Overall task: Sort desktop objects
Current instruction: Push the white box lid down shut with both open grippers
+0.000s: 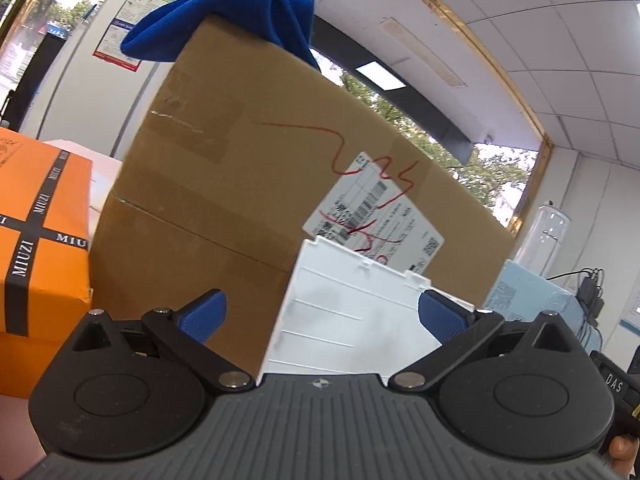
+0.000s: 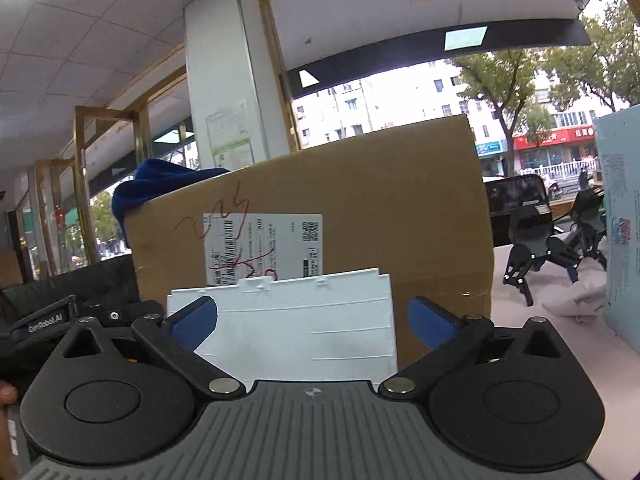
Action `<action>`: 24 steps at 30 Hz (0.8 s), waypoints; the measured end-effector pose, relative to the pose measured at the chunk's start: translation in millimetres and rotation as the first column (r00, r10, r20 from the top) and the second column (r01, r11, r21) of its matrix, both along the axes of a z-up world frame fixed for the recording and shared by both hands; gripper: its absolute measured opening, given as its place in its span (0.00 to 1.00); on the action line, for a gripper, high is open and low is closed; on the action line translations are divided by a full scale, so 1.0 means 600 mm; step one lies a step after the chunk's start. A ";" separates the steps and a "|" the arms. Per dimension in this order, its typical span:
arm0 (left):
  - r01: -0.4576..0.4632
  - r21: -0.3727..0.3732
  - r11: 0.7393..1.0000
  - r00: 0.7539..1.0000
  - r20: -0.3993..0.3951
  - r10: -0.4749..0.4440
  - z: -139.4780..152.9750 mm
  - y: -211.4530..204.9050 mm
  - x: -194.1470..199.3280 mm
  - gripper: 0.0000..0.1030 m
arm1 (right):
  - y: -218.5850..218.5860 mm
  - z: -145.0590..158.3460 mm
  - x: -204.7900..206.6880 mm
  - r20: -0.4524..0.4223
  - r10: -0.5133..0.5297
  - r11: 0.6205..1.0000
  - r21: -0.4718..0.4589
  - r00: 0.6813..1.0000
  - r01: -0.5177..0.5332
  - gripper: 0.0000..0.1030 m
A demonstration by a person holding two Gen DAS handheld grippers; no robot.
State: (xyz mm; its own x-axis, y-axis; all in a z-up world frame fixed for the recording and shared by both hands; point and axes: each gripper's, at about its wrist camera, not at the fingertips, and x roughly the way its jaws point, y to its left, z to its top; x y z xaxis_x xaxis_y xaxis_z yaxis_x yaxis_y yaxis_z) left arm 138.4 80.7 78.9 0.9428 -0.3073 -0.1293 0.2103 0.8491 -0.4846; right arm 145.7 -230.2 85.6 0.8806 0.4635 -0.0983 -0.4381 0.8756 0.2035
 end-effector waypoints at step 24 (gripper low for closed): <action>0.230 -0.058 0.971 0.970 -0.073 -0.234 -0.028 -0.005 0.029 1.00 | -0.062 -0.059 0.051 -0.130 0.237 0.942 0.272 0.963 -0.196 0.98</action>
State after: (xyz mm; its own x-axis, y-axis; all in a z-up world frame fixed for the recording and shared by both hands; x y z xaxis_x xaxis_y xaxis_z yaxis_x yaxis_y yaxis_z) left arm 155.8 77.8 62.1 0.8325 -0.5242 -0.1792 0.3584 0.7563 -0.5472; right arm 176.3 -267.3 50.5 0.7387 0.6691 -0.0817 -0.5551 0.6726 0.4893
